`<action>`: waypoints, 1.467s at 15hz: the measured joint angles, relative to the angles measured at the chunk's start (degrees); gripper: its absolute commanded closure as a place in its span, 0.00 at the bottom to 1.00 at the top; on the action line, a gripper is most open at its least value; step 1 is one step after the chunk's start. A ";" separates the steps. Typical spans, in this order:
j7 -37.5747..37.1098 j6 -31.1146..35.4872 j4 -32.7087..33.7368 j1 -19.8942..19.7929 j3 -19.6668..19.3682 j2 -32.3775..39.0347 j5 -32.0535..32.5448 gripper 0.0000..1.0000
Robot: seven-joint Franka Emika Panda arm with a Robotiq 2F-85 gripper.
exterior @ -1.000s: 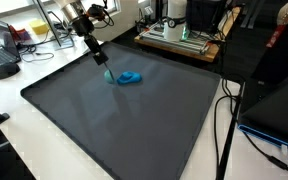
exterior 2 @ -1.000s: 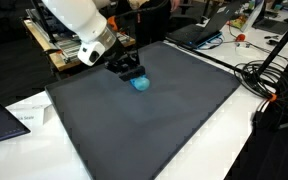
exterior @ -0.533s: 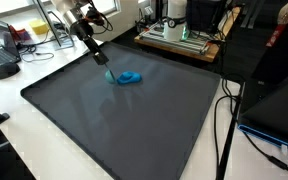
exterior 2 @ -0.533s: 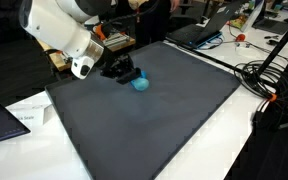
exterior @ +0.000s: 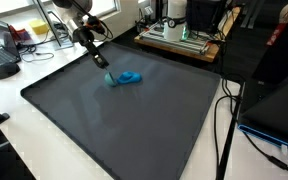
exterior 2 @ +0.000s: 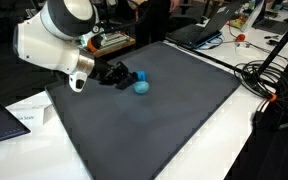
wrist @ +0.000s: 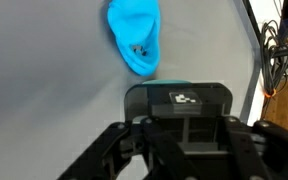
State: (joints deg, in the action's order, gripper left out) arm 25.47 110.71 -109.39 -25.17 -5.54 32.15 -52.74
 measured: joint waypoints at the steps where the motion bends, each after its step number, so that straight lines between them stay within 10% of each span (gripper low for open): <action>1: 1.05 -0.65 0.30 -0.31 -0.12 0.60 -0.77 0.78; 12: 1.07 -2.59 1.93 3.46 -1.98 -1.80 2.22 0.78; 22: -13.87 18.38 -11.65 16.27 -2.33 -18.61 21.42 0.78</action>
State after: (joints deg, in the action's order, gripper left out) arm 11.61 129.09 -121.04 -8.90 -7.87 13.54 -31.33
